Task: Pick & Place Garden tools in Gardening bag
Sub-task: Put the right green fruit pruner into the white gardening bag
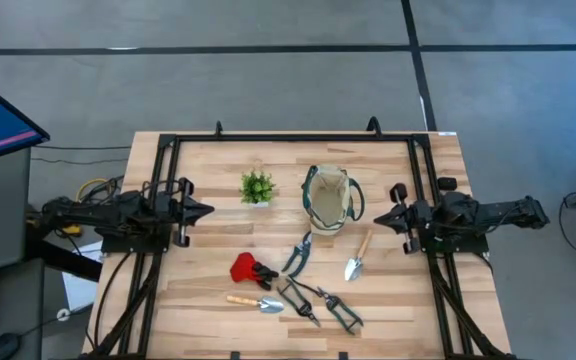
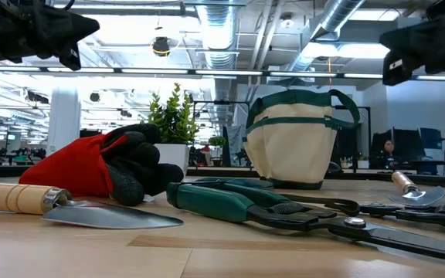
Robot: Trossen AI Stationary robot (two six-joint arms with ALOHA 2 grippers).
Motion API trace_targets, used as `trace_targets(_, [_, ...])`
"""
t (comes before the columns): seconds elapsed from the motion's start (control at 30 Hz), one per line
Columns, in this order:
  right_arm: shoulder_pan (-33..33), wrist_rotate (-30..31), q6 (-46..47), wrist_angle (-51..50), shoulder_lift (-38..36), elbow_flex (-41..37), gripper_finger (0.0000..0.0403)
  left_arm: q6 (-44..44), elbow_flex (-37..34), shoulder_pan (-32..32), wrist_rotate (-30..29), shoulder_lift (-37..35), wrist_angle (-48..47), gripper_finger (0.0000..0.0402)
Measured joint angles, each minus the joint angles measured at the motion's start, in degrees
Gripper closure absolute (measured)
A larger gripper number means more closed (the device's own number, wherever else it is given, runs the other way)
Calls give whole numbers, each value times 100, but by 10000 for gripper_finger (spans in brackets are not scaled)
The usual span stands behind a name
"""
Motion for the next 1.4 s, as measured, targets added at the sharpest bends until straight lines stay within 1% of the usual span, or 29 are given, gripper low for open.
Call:
trace_targets(0.2, [2, 0, 0, 249, 0, 0, 403, 2, 0, 0, 263, 854, 990, 399])
trace_targets(0.3, [7, 0, 0, 682, -2, 0, 403, 0, 2, -2, 323, 1365, 1459, 399])
trace_targets(0.4, [7, 0, 0, 897, -2, 0, 403, 0, 162, -2, 327, 1890, 1504, 399])
trace_targets(0.63, [7, 0, 241, 853, 58, 9, 403, 26, 881, 0, 427, 3154, 1536, 399])
trace_targets(0.7, [7, 2, 238, 843, 133, 63, 403, 46, 1070, -2, 606, 3432, 1546, 399])
trace_targets(0.8, [7, -2, 217, 880, 368, 310, 403, 44, 1295, -2, 651, 3718, 1555, 399])
trace_targets(0.93, [11, -2, 199, 691, 891, 699, 403, 200, 1379, -2, 647, 3830, 1554, 399])
trace_targets(1.1, [11, -3, 219, 583, 1898, 1124, 403, 202, 1379, -2, 644, 3751, 1558, 399])
trace_targets(1.23, [11, -1, 547, 308, 2640, 1437, 403, 199, 1381, -2, 625, 3642, 1523, 399])
trace_targets(1.33, [11, -3, 907, 45, 3007, 1660, 403, 173, 1344, -2, 666, 3439, 1469, 399])
trace_targets(1.4, [55, -3, 924, -212, 3080, 1780, 403, 155, 1262, -2, 713, 3218, 1273, 399])
